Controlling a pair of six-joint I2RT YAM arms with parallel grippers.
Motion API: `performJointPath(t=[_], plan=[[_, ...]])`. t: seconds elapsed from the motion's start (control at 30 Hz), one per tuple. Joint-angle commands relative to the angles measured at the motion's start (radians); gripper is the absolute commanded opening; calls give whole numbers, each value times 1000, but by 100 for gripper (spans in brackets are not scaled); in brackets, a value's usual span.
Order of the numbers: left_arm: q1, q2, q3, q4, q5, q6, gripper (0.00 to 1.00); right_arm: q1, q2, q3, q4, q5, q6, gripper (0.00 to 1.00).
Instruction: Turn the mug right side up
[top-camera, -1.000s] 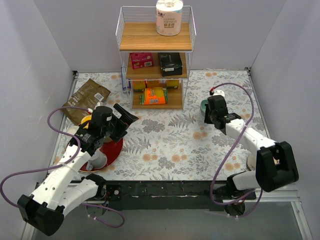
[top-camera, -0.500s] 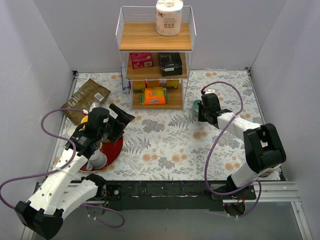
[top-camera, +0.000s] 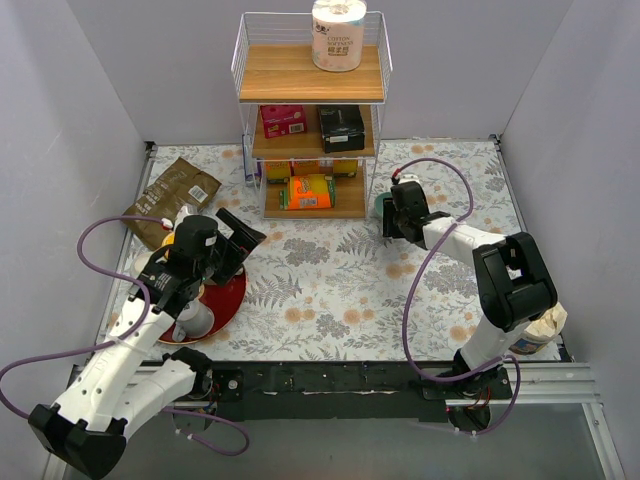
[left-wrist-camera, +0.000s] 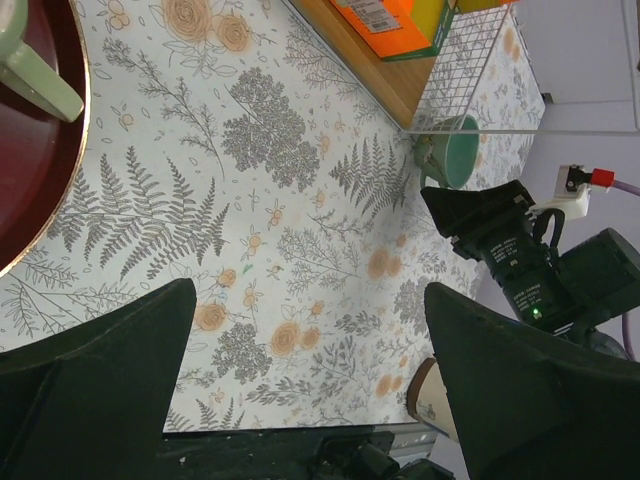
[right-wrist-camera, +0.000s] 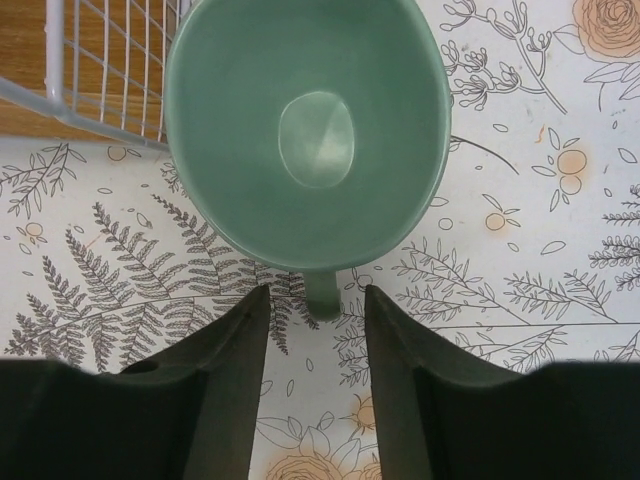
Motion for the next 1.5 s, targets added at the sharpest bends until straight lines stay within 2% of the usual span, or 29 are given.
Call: performJointPath(t=[0.0, 0.13, 0.33, 0.7, 0.87, 0.93, 1.03, 1.2, 1.47], plan=[[0, -14, 48, -44, -68, 21, 98, 4, -30, 48, -28, 9, 8, 53], [0, -7, 68, -71, -85, 39, 98, 4, -49, 97, -100, -6, 20, 63], [0, 10, 87, -142, -113, 49, 98, 4, -95, 174, -238, -46, 48, 70], [0, 127, 82, -297, -200, -34, 98, 4, -249, 209, -378, -187, 138, 70], [0, 174, 32, -217, -260, -48, 98, 4, -309, 188, -405, -210, 175, 68], [0, 202, 19, -196, -327, -69, 98, 4, -326, 167, -411, -220, 184, 68], [0, 276, 13, -208, -409, -157, 98, 4, -359, 133, -411, -232, 204, 68], [0, 391, 13, -193, -464, -299, 98, 4, -401, 94, -419, -241, 226, 67], [1, 472, 22, -108, -532, -338, 91, 4, -436, 76, -448, -232, 232, 66]])
